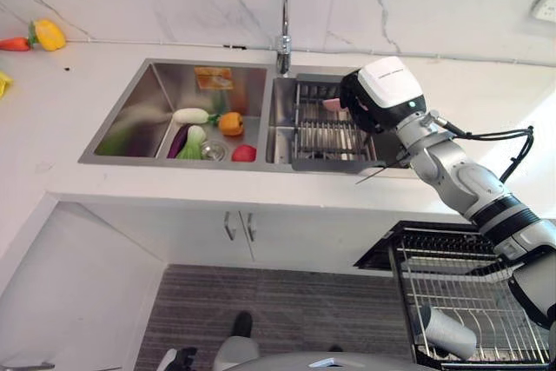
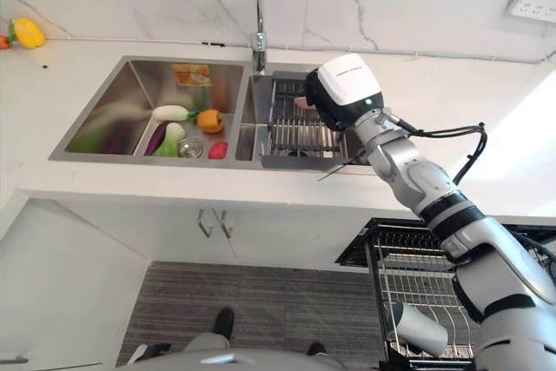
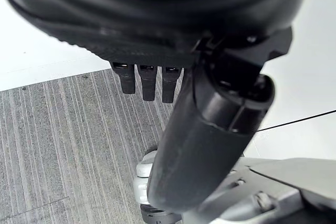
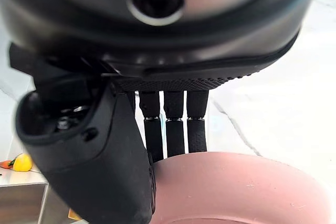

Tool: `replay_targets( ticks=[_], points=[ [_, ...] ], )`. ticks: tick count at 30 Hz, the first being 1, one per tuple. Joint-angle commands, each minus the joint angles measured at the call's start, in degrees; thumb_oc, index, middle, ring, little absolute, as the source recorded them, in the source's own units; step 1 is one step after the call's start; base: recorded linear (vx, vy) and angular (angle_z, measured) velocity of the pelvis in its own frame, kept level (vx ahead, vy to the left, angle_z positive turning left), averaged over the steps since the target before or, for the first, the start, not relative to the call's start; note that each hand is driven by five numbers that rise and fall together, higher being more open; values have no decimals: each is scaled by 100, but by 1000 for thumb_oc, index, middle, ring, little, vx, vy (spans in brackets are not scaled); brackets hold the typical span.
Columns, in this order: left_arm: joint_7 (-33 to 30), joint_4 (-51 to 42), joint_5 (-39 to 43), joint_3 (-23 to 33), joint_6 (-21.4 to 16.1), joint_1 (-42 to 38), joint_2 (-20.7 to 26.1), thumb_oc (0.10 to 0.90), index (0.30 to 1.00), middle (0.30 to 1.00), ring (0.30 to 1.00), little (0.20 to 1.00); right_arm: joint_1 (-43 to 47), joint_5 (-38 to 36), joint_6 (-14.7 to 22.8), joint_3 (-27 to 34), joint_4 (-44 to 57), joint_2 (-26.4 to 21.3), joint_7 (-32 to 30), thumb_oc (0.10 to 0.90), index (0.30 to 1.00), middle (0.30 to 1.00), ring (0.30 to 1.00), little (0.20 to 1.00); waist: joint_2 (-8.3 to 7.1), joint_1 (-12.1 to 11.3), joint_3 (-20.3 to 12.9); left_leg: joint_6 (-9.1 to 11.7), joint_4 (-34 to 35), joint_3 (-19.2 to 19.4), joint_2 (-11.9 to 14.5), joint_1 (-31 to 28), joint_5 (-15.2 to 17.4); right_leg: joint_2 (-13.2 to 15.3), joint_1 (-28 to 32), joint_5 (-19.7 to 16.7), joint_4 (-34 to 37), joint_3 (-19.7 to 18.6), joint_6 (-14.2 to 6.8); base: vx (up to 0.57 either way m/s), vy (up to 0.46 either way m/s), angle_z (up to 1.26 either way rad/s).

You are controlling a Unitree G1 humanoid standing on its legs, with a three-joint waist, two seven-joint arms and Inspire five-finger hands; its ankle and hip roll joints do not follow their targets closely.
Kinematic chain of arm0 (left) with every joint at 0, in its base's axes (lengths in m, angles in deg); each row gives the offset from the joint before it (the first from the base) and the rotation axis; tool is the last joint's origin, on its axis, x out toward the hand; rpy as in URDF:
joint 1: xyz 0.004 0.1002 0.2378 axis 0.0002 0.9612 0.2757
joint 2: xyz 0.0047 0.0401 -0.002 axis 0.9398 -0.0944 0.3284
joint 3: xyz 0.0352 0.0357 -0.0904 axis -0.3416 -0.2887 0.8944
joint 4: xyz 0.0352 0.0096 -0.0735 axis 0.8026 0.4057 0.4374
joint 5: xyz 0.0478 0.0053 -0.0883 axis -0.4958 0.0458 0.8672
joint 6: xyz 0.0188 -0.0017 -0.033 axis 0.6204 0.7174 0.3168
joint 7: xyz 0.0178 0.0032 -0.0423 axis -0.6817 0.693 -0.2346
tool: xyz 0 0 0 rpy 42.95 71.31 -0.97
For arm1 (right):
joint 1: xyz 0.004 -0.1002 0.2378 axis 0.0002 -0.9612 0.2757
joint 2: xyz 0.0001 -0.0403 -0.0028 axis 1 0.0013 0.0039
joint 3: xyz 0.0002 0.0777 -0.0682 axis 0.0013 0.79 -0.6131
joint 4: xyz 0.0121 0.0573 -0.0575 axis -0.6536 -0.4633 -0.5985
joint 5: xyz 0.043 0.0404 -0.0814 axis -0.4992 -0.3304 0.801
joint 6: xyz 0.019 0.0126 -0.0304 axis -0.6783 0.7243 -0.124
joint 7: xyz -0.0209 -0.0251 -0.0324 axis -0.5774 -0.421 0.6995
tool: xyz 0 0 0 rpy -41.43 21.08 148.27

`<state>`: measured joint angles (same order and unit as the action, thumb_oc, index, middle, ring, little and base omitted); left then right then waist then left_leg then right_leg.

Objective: Place the dishes in the dishwasher.

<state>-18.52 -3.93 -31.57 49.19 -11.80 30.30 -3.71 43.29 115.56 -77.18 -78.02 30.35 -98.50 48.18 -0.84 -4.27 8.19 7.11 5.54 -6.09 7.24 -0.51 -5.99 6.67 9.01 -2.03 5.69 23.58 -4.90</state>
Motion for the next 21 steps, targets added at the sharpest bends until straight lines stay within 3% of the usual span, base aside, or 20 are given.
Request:
replay_targets(
  ticks=[1,15,21],
  points=[
    [-113,179,-108,-415,-24,-148,175,800,900,900,900,900,387,82,5,569,566,-480,-546,400,300,300,300,300,159,-258,-280,26,-54,507,179,-765,915,323,-225,262,-69,-168,-444,-1,14,-10],
    [26,359,-277,-291,113,-199,157,800,900,900,900,900,-796,249,4,1802,2046,-1740,-628,400,300,300,300,300,30,129,-312,-174,-54,890,1,-893,1069,483,-489,-25,-110,-612,-611,-19,77,-20],
    [117,289,-381,-268,65,-378,132,800,900,900,900,900,-1877,536,-59,2808,2485,-2263,-729,400,300,300,300,300,-42,525,-286,-372,-58,1144,-229,-1017,1187,666,-775,-260,-273,-1001,-770,-42,132,-34]
  ],
)
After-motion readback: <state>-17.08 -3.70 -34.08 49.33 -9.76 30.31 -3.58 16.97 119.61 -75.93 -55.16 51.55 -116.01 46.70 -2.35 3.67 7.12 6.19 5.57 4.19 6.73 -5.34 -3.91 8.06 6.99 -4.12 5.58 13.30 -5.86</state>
